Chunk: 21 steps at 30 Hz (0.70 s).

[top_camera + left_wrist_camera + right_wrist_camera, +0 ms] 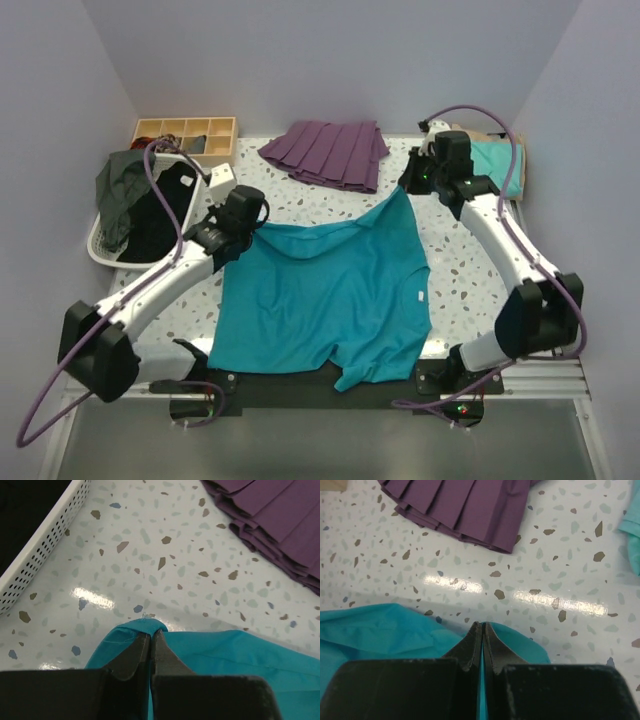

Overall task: Fold and stack the t-shirts
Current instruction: Flatten out the tshirt

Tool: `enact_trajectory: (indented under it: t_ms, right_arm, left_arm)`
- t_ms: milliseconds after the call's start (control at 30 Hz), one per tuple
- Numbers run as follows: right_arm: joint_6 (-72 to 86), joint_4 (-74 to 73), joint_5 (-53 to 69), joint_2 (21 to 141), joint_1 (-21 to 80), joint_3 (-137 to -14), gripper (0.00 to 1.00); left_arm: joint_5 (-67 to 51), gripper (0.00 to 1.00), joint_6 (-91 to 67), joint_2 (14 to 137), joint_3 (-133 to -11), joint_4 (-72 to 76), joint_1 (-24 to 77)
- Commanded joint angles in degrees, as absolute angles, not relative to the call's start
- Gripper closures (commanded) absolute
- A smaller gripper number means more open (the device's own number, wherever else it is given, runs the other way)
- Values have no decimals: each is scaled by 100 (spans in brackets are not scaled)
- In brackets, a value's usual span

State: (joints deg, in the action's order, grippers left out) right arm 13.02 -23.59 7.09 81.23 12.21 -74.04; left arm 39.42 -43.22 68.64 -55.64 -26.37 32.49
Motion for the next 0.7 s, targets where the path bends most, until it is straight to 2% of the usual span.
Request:
enact_trajectory:
  t_ms: [0,400,667]
  right_arm:
    - [1266,-1670,729,9058,1160,-8092,100]
    - [1336,-1564,1300,11159,765,-9700,100]
    - [1371,-1714,1749,12005,659,-10713,100]
  left_arm:
    - [3999,100,-4062,7749,-5423,-1504,2717]
    - [3894,100,-3280,9534,-6186,-475,1558]
    - [2751,100,-3059,10747,-6942,-282,870]
